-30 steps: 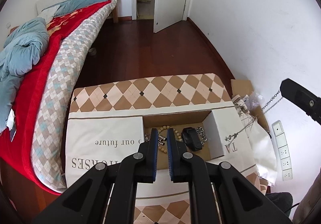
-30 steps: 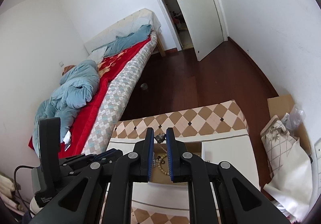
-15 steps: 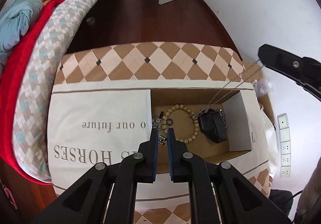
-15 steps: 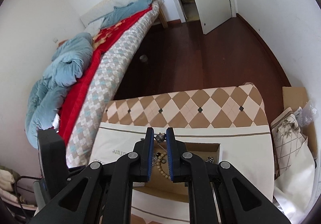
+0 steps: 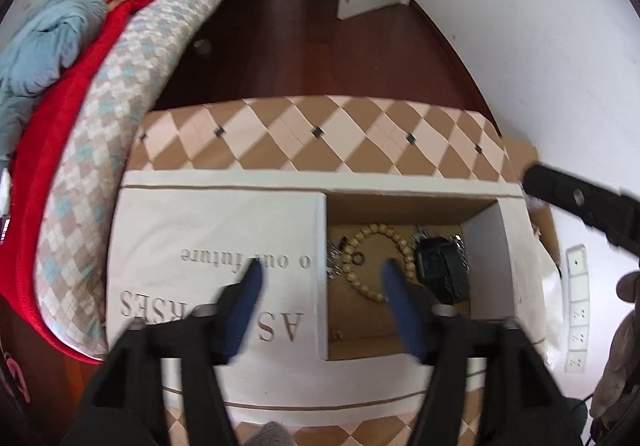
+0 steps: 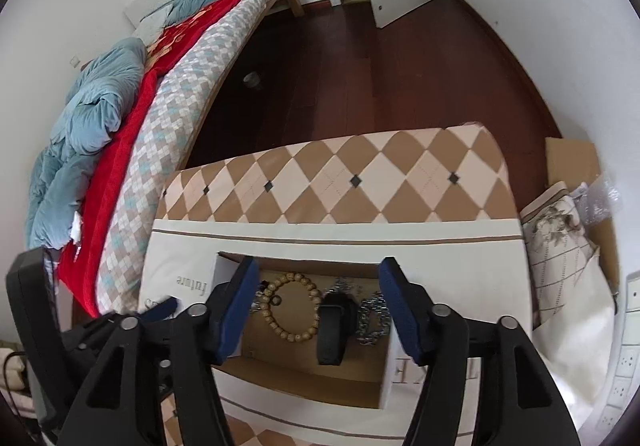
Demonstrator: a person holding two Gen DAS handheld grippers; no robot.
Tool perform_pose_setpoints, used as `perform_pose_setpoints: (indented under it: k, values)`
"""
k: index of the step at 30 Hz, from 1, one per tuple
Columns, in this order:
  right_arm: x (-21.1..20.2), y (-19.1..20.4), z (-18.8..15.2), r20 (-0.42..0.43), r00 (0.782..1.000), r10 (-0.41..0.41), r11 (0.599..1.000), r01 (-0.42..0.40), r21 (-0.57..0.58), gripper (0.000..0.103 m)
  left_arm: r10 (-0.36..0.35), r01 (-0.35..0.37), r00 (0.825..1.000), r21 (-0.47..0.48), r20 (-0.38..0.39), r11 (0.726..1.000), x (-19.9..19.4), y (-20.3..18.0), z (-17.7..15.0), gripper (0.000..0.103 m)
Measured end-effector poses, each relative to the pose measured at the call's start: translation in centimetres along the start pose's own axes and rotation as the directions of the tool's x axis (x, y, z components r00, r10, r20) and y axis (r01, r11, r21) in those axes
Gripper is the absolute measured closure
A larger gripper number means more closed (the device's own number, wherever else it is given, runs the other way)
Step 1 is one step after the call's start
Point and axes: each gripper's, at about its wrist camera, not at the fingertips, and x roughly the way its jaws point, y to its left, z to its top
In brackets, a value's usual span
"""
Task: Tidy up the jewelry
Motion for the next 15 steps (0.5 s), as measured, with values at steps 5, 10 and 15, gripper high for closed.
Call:
perform_pose_setpoints:
  k: [5, 10, 15]
  values:
    - [-0.5, 0.1, -2.7, -0.004, 0.978, -0.207, 0.977, 0.207, -0.056, 0.000, 0.087, -0.087, 0.994, -0.003, 0.060, 0.996, -1.3, 0.6, -0.3, 0.001]
    - [0.1, 0.1, -5.6, -0.027, 0.958, -0.285, 0.957, 0.283, -0.070, 0.000, 0.139, -0.141, 0.988, 0.028, 0.065, 0.990, -1.6, 0.2, -1.7, 0.001]
    - [-0.8, 0.6, -6.9, -0.019, 0.953, -0.302, 0.952, 0.301, -0.055, 0.000, 0.146, -0.148, 0.987, 0.029, 0.067, 0.989, -2.5, 0.2, -2.6, 0.001]
